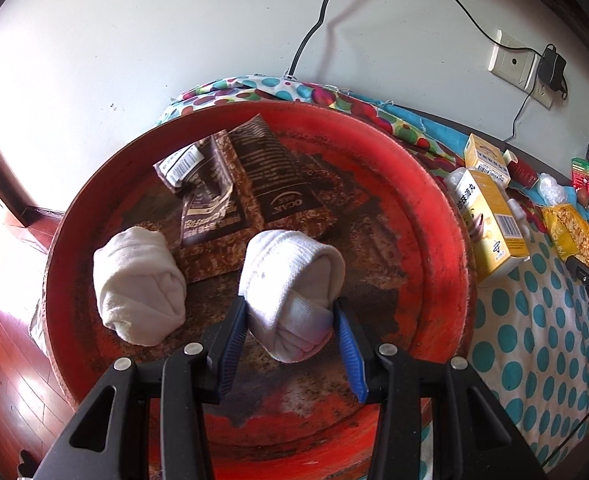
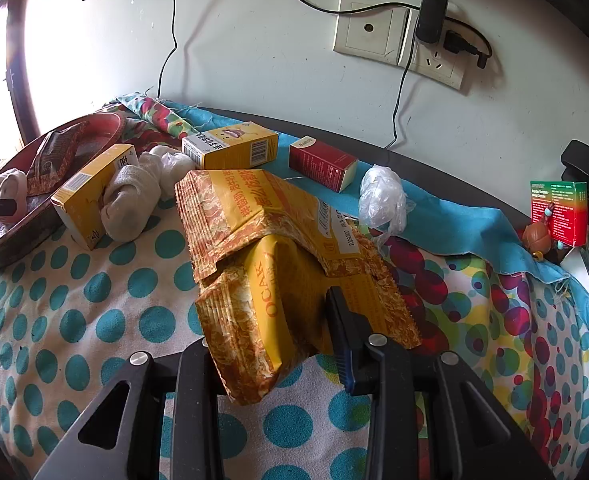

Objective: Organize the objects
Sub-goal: 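Carry the white sock into the red tray and open the left gripper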

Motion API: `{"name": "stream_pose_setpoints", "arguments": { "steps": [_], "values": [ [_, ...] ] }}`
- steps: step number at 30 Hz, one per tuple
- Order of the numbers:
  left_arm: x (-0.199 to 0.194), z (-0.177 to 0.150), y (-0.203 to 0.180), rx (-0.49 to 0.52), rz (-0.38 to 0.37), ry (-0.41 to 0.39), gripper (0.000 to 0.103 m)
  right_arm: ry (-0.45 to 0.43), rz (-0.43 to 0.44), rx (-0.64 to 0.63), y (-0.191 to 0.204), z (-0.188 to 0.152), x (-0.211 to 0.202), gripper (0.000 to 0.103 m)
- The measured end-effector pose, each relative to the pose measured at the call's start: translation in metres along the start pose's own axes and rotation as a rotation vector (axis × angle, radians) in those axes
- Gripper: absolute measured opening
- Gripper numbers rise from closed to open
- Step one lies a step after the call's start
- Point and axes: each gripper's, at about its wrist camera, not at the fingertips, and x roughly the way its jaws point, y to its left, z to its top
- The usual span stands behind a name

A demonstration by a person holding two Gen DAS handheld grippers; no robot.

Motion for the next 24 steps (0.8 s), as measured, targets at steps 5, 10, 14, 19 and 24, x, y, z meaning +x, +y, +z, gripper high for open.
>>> {"name": "stream_pose_setpoints", "arguments": {
  "steps": [5,10,14,19,24],
  "values": [
    [-0.001,-0.001,0.010,-0.004,0.009,0.000,0.044,0.001,-0.003,-0.005,0.000,0.000,0.001,0.031],
    [-0.001,-0.001,0.015,-0.007,0.008,0.002,0.044,0.005,-0.008,-0.014,-0.001,0.001,0.002,0.032],
    [-0.004,-0.001,0.014,0.004,0.021,-0.007,0.046,0.006,-0.014,-0.022,-0.002,0.001,0.001,0.032],
    [-0.007,0.000,0.008,0.035,0.046,-0.022,0.046,0.007,-0.018,-0.030,-0.005,0.000,0.001,0.032],
    [-0.007,0.000,0.004,0.042,0.050,-0.005,0.046,0.007,-0.018,-0.029,-0.003,0.001,0.001,0.032]
  ]
}}
